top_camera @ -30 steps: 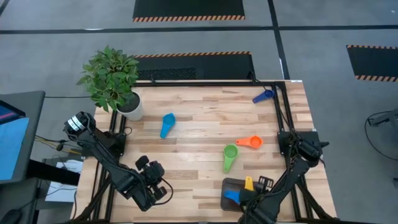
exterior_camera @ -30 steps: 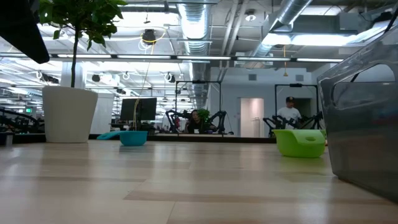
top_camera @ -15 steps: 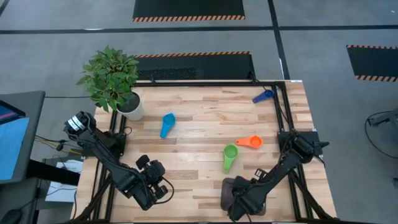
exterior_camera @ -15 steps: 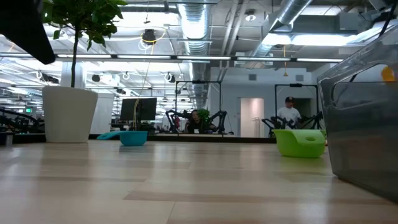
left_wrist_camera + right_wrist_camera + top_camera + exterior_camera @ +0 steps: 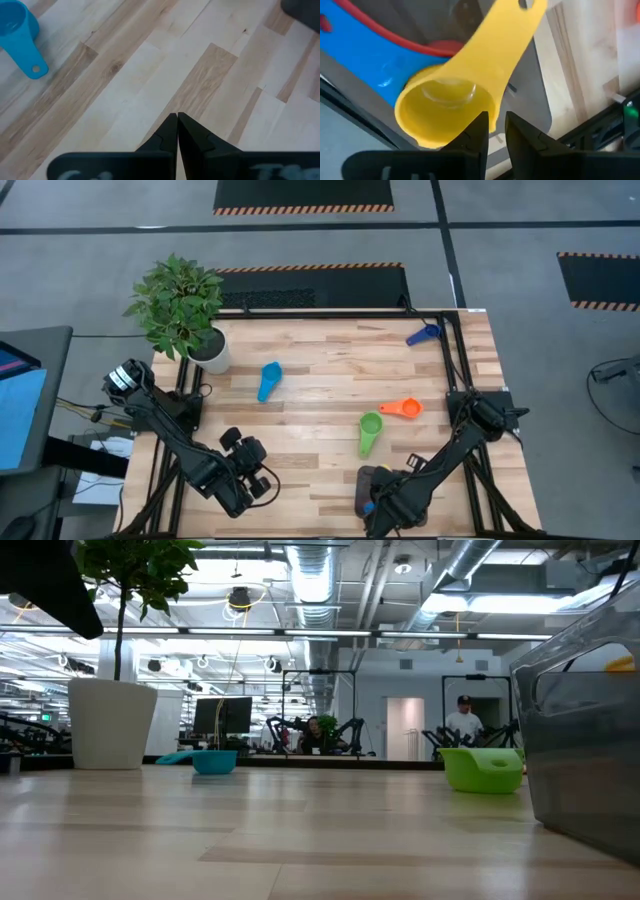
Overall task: Nest measuring cups in basket
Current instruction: Stack the yellow measuring cup on top of the blue measuring cup in the black bin
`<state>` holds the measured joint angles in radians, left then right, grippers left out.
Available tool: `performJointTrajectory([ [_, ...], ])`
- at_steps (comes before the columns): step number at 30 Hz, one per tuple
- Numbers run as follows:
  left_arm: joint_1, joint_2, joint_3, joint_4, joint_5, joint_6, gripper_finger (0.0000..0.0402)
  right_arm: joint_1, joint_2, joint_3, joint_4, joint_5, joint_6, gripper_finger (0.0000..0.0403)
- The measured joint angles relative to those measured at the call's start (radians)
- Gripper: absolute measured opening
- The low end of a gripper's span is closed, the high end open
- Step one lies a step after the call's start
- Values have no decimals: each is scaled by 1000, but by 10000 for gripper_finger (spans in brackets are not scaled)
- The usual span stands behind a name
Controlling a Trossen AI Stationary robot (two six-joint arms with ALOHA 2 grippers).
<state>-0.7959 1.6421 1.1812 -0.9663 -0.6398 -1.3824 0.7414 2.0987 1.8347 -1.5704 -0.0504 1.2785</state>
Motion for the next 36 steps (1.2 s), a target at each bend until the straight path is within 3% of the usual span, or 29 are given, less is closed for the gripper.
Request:
performJointTrajectory([
  [7,0,0,0,1,-3,-15,0,-30,0,4,0,55,-33,72],
  [18,0,0,0,1,-4,-16,0,-47,0,4,-1,56,-57,68],
  [26,0,0,0,1,-4,-8,0,4,-62,-11,1,127,-51,9],
  [32,0,29,0,3,0,-8,0,5,-85,-64,1,128,21,43],
  [36,0,77,0,30,13,-8,0,10,-85,-92,1,119,31,44],
])
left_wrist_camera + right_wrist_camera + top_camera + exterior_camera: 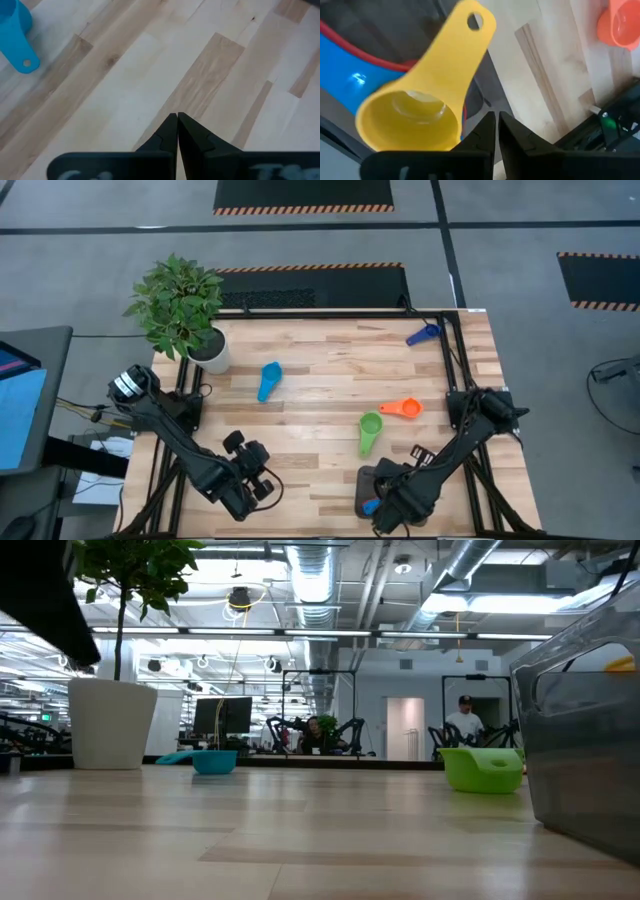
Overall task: Nest measuring cups in basket
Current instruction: Stack the yellow measuring cup on top of the blue measuring cup in the black bin
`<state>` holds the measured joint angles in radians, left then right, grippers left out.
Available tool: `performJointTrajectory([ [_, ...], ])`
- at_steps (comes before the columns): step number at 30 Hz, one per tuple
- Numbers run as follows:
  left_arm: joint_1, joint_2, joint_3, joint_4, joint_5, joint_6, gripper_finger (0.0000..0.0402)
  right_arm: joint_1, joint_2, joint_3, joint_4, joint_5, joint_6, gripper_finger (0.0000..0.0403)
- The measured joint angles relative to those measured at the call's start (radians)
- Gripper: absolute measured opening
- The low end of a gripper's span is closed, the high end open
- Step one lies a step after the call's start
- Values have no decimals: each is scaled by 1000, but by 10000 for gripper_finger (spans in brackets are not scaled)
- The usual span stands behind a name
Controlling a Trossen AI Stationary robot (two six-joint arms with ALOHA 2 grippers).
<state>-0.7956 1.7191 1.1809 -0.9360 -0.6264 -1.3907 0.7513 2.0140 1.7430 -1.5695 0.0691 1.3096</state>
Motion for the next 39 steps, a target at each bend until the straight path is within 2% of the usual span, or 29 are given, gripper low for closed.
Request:
performJointTrajectory([
  [8,0,85,0,57,44,-34,0,-28,1,-12,-2,39,3,7],
  [12,7,75,12,58,39,-17,0,-69,1,-12,-1,85,1,18],
  [17,15,65,56,58,62,42,0,-114,2,-29,16,90,-30,42],
  [23,14,65,87,57,65,63,0,-115,4,-99,6,43,3,30],
  [29,14,65,89,59,64,63,0,-112,4,-113,145,36,-29,15],
  [33,14,65,89,56,64,78,0,-113,3,-111,246,36,-78,22],
  [39,23,65,89,57,61,89,0,-118,3,-66,251,60,-103,30],
])
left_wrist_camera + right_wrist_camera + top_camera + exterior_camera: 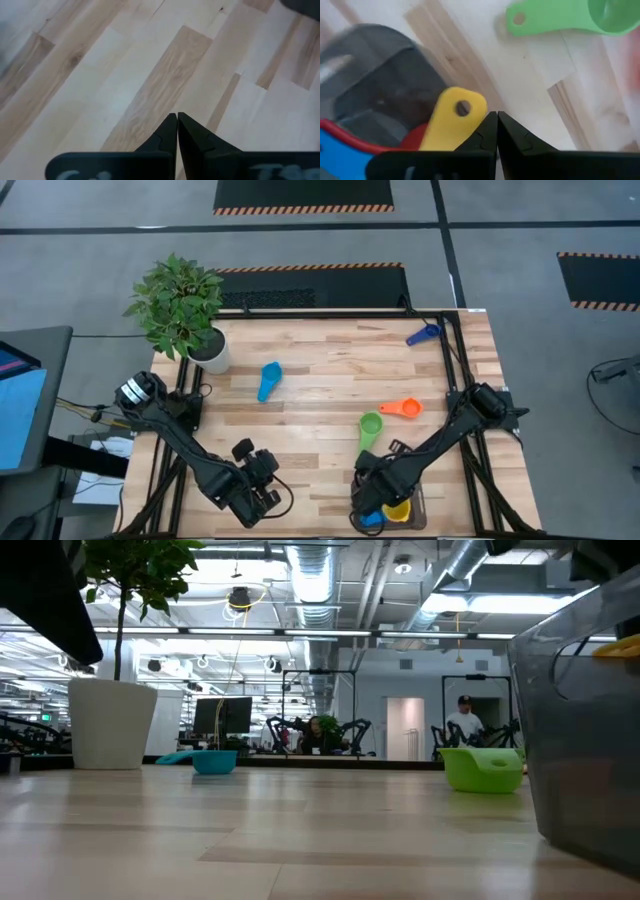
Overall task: Nest measuring cups in basket
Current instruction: Stack the yellow measuring cup on top of the blue measuring cup in the black bin
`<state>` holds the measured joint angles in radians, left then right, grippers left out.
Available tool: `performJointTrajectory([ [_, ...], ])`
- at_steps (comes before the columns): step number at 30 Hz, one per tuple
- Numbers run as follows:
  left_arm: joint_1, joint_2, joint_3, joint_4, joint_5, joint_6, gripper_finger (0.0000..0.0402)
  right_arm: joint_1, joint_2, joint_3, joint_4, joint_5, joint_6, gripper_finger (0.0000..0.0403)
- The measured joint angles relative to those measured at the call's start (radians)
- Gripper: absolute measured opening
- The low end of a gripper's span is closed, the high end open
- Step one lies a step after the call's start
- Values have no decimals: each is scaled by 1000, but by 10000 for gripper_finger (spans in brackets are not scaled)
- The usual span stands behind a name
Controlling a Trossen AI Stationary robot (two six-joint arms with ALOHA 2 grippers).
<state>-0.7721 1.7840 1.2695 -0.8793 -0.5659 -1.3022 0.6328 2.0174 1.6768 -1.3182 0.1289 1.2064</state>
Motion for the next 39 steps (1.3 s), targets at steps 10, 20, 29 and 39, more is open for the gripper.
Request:
performJointTrajectory([
  [10,26,0,-1,457,7,219,0,-1,0,31,-34,0,-10,17],
  [20,33,108,0,834,0,376,0,-23,0,31,-87,-22,-2,29],
  [29,28,417,421,764,1,607,0,-27,0,31,-93,-28,16,22],
  [39,27,707,891,480,58,740,0,-34,0,31,-87,-51,17,34],
])
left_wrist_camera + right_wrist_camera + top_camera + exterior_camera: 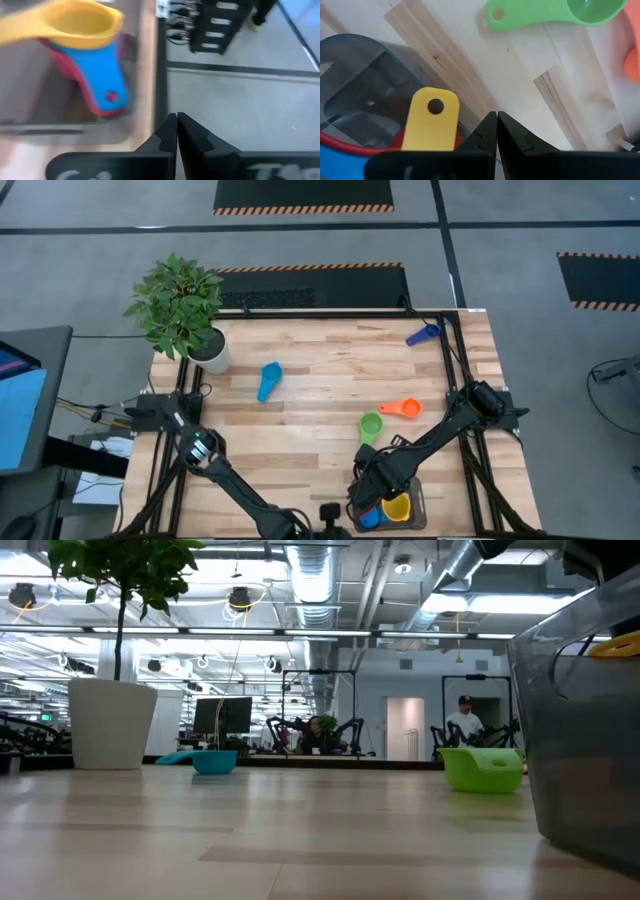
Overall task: Nest measuring cups in basket
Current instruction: Stack the yellow measuring cup on top of the blue measuring cup in the black bin, then stack the green measuring cup on top of the yellow measuring cup in the black bin
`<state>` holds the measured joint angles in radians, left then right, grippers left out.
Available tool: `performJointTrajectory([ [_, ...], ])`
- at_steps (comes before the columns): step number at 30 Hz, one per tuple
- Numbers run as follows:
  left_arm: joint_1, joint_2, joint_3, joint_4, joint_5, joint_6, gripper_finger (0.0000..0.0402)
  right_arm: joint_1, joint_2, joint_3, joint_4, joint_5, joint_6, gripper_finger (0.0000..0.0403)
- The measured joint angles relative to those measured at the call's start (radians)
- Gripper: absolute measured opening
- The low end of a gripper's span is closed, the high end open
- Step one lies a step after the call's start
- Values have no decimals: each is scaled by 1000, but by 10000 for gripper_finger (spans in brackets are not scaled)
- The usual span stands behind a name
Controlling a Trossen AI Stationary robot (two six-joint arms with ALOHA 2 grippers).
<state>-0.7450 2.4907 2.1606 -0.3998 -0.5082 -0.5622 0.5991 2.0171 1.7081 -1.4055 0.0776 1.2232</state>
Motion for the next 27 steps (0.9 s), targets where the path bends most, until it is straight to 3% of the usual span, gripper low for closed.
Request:
performJointTrajectory([
  [9,33,49,43,-39,-33,6,0,-7,0,0,36,-4,0,18],
  [17,58,49,43,-69,-31,24,0,-6,0,0,73,-30,-13,36],
  [27,58,49,43,-83,-24,22,0,-5,0,0,215,-59,-56,23],
])
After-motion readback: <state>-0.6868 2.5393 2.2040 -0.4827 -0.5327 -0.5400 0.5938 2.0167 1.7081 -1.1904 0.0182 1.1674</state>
